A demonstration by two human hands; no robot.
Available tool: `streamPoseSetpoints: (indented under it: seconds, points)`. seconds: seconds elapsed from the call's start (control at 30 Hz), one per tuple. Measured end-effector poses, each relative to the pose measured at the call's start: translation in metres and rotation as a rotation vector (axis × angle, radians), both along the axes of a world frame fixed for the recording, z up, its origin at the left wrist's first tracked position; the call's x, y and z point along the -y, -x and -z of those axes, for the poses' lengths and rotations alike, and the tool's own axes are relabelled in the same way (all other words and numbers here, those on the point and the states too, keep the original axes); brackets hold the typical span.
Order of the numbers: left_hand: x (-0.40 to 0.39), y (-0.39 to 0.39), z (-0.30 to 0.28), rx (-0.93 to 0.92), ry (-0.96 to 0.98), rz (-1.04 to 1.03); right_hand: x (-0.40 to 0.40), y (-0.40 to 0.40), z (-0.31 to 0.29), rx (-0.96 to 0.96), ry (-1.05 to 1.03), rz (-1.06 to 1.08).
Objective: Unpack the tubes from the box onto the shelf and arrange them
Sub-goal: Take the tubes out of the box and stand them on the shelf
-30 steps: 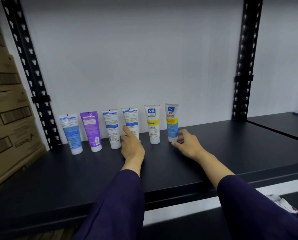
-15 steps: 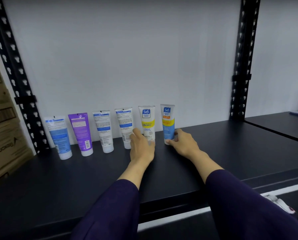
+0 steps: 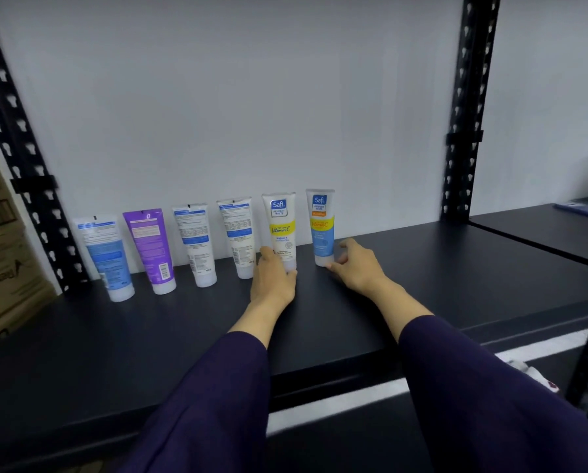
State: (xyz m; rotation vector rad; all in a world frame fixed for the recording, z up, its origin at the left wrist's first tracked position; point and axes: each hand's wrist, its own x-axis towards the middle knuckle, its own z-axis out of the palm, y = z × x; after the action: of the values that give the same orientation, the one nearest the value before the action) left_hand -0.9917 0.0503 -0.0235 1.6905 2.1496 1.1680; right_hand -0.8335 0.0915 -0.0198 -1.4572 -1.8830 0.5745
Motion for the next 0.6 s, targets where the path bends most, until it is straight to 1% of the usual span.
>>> streamPoseSetpoints:
  seconds: [0.1,0.17,0.23,0.3,0.4,0.47,0.6]
  points:
    - [0.022,-0.009,-0.003,0.003,0.053,0.009,0.027,-0.009,0.000,-0.038,-0.014,-0.023]
    - [0.042,-0.017,-0.004,-0.021,0.070,0.036,0.051,-0.016,0.000,-0.015,-0.031,-0.051]
    - [0.065,-0.027,-0.005,-0.055,0.055,0.087,0.079,-0.026,0.000,-0.006,-0.056,-0.071]
    - [0.090,-0.041,-0.007,-0.072,-0.002,0.153,0.111,-0.041,0.003,-0.039,-0.125,-0.062]
    - [0.124,-0.075,-0.012,-0.092,-0.142,0.243,0.157,-0.077,0.014,-0.096,-0.290,0.054]
    - [0.142,-0.106,-0.012,-0.119,-0.207,0.311,0.183,-0.108,0.024,-0.088,-0.359,0.158]
    - [0.170,-0.183,0.007,-0.164,-0.223,0.499,0.230,-0.182,0.045,0.005,-0.363,0.343]
